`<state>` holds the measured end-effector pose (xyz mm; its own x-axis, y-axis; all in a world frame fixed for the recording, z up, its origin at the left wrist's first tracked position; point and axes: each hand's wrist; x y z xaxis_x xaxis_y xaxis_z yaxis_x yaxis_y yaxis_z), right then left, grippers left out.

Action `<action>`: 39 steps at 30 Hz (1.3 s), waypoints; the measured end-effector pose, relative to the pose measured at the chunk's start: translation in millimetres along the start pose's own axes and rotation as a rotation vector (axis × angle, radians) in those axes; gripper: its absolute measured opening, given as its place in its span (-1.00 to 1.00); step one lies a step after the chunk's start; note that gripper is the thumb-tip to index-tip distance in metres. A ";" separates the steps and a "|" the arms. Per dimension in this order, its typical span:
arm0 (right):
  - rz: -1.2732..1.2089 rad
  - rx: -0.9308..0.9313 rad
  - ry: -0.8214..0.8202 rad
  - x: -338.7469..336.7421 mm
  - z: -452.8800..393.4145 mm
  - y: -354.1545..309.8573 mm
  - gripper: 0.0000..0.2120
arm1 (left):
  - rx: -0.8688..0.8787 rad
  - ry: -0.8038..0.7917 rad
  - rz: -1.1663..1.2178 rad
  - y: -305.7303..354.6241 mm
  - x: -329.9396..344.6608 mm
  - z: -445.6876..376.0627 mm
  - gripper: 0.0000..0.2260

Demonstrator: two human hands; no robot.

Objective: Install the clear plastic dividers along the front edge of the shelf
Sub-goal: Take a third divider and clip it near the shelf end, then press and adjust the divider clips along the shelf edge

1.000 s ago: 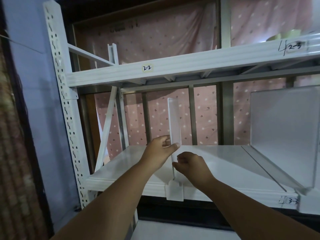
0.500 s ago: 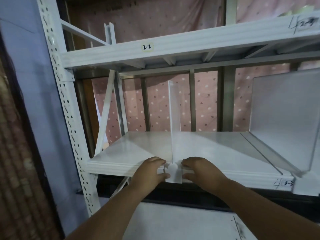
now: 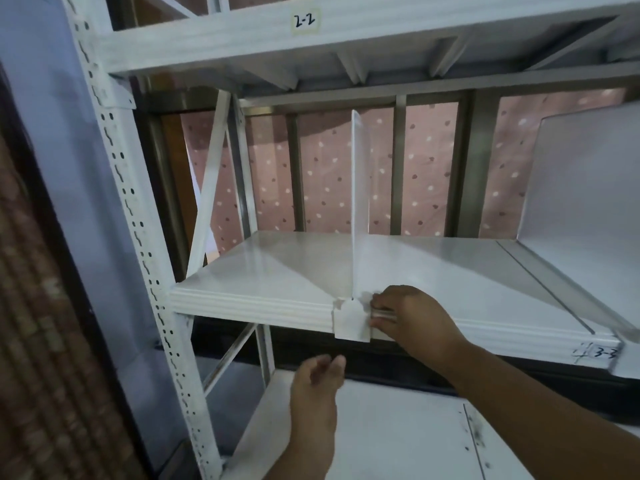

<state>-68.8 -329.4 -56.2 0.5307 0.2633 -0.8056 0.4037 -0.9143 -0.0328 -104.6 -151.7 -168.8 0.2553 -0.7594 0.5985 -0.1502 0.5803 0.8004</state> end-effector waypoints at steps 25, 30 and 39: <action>-0.029 0.198 0.004 5.4 -2.5 -12.4 -0.65 | -0.280 -0.098 0.558 -13.1 52.2 -11.8 -0.80; -0.028 0.192 -0.004 9.2 -1.1 -12.1 -0.68 | -0.289 -0.092 0.543 -10.4 52.5 -10.9 -0.80; -0.084 0.096 -0.084 -6.3 15.7 -0.1 -0.57 | -0.291 -0.185 0.508 -19.5 51.8 1.0 -0.64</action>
<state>-83.9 -335.8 -60.3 0.4326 0.3169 -0.8441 0.3686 -0.9165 -0.1552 -89.3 -202.7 -153.3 0.0460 -0.3904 0.9195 0.0638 0.9197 0.3874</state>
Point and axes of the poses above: each hand's wrist, its own z-axis away from the middle knuckle, its own x-axis out of the palm, y = z × x, and after that the axes turned 12 degrees about z, right-handed
